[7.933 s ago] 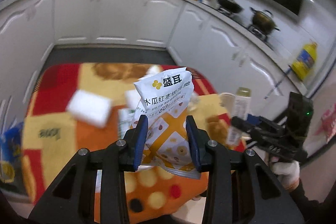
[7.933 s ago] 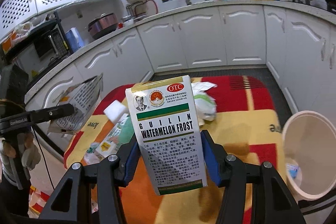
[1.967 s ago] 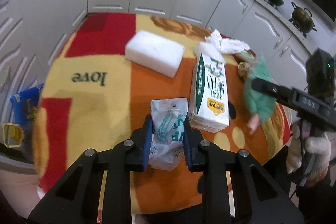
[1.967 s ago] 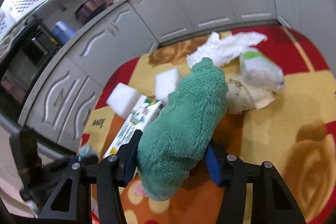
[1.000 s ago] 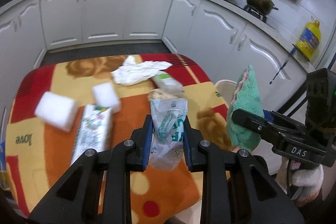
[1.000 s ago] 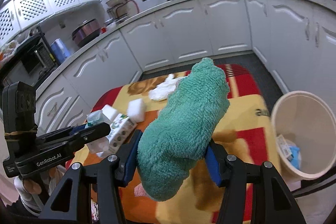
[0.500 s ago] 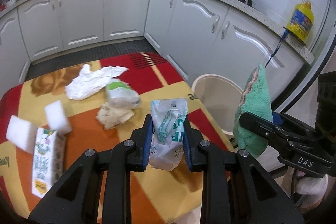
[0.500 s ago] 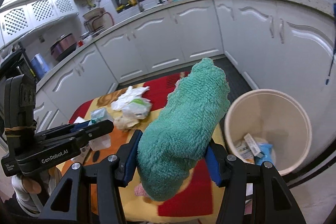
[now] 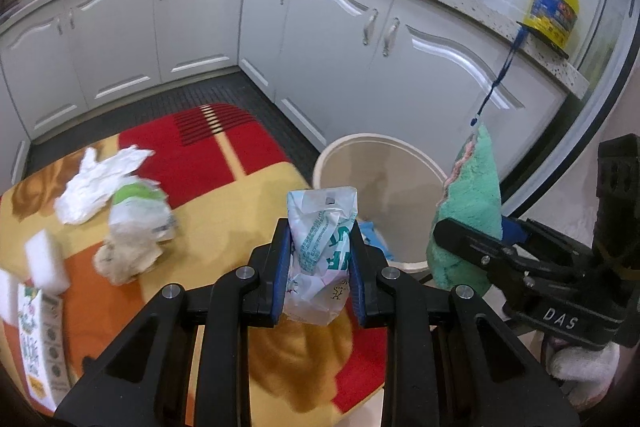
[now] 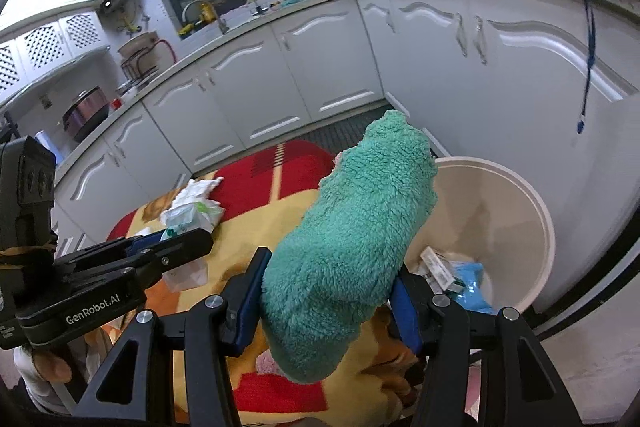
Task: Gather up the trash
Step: 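Carry the wrapper and green cloth in both tools over the beige bin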
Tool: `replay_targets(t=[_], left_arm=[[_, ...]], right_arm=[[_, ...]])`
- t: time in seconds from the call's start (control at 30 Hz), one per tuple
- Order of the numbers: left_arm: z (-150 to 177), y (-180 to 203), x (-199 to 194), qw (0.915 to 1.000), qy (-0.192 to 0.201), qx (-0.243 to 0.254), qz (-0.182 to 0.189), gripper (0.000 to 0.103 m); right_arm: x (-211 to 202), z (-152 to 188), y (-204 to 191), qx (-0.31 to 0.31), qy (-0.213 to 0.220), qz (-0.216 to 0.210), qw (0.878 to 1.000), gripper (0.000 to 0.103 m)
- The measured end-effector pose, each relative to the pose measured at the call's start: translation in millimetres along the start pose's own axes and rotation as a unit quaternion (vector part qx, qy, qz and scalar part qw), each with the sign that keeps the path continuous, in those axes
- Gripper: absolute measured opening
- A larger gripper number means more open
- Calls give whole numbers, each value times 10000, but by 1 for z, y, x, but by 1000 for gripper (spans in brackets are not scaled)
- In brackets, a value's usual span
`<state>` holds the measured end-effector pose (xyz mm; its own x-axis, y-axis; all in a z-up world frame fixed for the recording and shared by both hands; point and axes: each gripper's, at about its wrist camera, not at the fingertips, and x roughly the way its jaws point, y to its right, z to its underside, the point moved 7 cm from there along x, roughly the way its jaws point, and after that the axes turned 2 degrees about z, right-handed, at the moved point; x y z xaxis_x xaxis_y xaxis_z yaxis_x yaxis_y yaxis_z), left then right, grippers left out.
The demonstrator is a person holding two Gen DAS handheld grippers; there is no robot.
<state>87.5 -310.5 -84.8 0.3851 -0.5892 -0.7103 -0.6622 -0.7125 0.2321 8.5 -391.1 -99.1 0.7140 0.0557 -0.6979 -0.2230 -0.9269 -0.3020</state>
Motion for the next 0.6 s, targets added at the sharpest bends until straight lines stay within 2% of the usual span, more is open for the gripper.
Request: replay_targets(t=[0.6], left_arm=[[-15, 33, 53, 9992, -240, 80, 305, 24]], right_arm=[[4, 0, 56, 373, -34, 415, 9984, 54]])
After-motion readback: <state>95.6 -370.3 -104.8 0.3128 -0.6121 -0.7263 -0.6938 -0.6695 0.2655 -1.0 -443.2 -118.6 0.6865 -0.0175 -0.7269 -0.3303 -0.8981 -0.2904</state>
